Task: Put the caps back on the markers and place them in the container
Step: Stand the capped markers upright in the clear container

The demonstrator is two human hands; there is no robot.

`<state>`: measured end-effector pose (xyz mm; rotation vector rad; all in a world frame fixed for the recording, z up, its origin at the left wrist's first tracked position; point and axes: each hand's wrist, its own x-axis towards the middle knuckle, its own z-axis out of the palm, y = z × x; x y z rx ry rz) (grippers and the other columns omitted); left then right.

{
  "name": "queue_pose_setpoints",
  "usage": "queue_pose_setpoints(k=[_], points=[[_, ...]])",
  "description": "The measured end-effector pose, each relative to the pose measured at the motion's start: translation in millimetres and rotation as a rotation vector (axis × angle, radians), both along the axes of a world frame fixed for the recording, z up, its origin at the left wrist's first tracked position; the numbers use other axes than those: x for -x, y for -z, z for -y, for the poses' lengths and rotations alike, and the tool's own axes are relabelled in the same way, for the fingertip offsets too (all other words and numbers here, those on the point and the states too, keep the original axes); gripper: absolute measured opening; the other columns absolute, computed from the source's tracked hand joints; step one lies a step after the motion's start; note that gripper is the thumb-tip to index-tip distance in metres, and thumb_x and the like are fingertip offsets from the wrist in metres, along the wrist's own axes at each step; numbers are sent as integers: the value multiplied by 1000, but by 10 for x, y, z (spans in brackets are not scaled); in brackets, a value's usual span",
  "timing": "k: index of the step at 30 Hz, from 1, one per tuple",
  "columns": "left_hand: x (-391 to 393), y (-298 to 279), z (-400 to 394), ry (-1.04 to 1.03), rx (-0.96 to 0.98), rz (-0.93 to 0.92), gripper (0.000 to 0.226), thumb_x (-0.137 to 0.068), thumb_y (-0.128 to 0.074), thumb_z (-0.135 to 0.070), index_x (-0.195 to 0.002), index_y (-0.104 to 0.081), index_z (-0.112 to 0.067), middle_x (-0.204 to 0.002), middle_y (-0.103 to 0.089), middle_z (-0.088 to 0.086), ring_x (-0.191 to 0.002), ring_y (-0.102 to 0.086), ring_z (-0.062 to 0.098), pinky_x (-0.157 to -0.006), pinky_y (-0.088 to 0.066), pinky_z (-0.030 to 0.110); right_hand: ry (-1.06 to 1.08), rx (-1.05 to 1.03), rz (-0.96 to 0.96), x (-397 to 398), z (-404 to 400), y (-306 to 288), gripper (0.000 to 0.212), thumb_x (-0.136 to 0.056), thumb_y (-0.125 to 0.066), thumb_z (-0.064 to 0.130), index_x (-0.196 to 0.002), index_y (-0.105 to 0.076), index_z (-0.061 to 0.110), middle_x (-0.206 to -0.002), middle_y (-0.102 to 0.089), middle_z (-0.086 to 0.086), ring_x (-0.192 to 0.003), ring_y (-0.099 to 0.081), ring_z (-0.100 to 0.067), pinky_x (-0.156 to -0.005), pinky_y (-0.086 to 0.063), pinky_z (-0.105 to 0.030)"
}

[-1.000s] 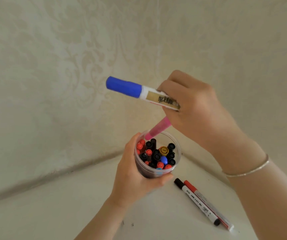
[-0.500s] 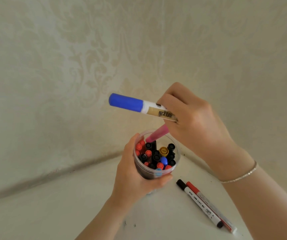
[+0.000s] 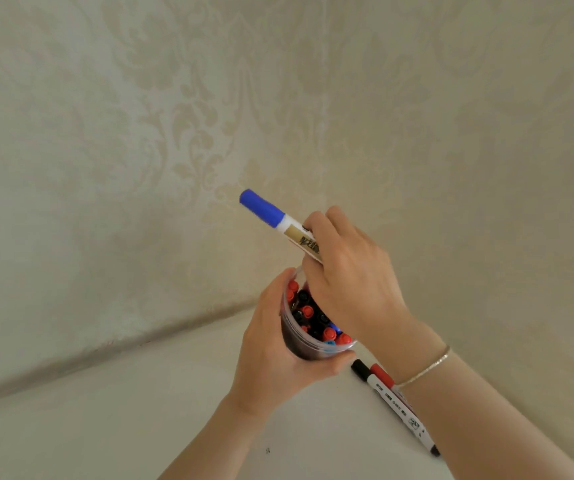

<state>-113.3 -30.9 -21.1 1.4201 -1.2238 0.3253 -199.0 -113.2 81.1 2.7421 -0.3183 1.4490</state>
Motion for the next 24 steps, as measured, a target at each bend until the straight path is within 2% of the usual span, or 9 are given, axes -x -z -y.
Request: queue_pose_setpoints(k=[3,5,8,10,12,15,19,22,24], points=[[4,-4,3,11,-11,-14,107,-54,-87,-53,-141,-34,-18,-135,-51,-2,-125,-53,18,-96,-51,36,21,-118,-107,-2,-18,-31,11,-86,-39,17,-97,-41,15,-83,-45,1,-58,-47,-30,-49,-40,-36],[7,-20,-4,17,-14,-2,105,-55,-87,-52,-140,-34,-21,-135,-51,-3,-125,-53,18,-96,-51,33,2,-134,-179,19,26,-89,10,-86,-45,16,-93,-37,17,-80,-46,1,-65,-50,-30,-58,-45,-39],[4,-60,-25,18,-8,-15,101,-54,-87,-49,-138,-36,-25,-133,-51,-16,-125,-51,8,-97,-44,17,-58,-214,-308,91,68,-230,7,-80,-53,14,-78,-46,16,-71,-47,2,-69,-51,-25,-58,-40,-32],[-14,-61,-30,25,-6,-34,102,-54,-87,-45,-139,-37,-19,-132,-51,-16,-125,-50,6,-96,-41,11,-60,-296,-392,177,92,-315,7,-79,-57,14,-74,-53,16,-66,-47,3,-65,-48,-22,-53,-37,-28],[-28,-55,-31,28,-1,-58,104,-54,-88,-43,-140,-37,-14,-133,-52,-14,-126,-51,8,-96,-43,14,-47,-348,-400,230,125,-354,9,-78,-60,15,-70,-55,17,-64,-48,1,-61,-49,-22,-51,-37,-28],[21,-71,-21,55,-12,-41,104,-54,-89,-40,-140,-36,-17,-133,-51,-15,-125,-51,9,-97,-45,18,36,-297,-383,172,133,-324,23,-80,-60,20,-63,-44,19,-63,-46,1,-63,-51,-24,-51,-36,-28],[92,-110,18,118,-66,68,105,-58,-91,-33,-143,-30,-27,-135,-49,-15,-126,-52,14,-98,-48,28,52,-210,-345,69,109,-232,23,-88,-57,30,-74,-44,17,-64,-41,4,-71,-52,-26,-58,-39,-31],[40,-88,34,109,-68,29,107,-57,-92,-32,-144,-32,-19,-136,-49,-9,-127,-51,19,-97,-50,40,64,-266,-336,73,73,-219,31,-89,-57,43,-78,-47,17,-68,-50,0,-71,-56,-27,-63,-45,-33],[1,-69,28,109,-74,6,106,-57,-92,-32,-143,-32,-14,-133,-51,-5,-125,-52,21,-97,-50,41,40,-390,-375,121,52,-297,31,-87,-60,39,-78,-51,12,-71,-61,-5,-67,-62,-28,-64,-52,-36]])
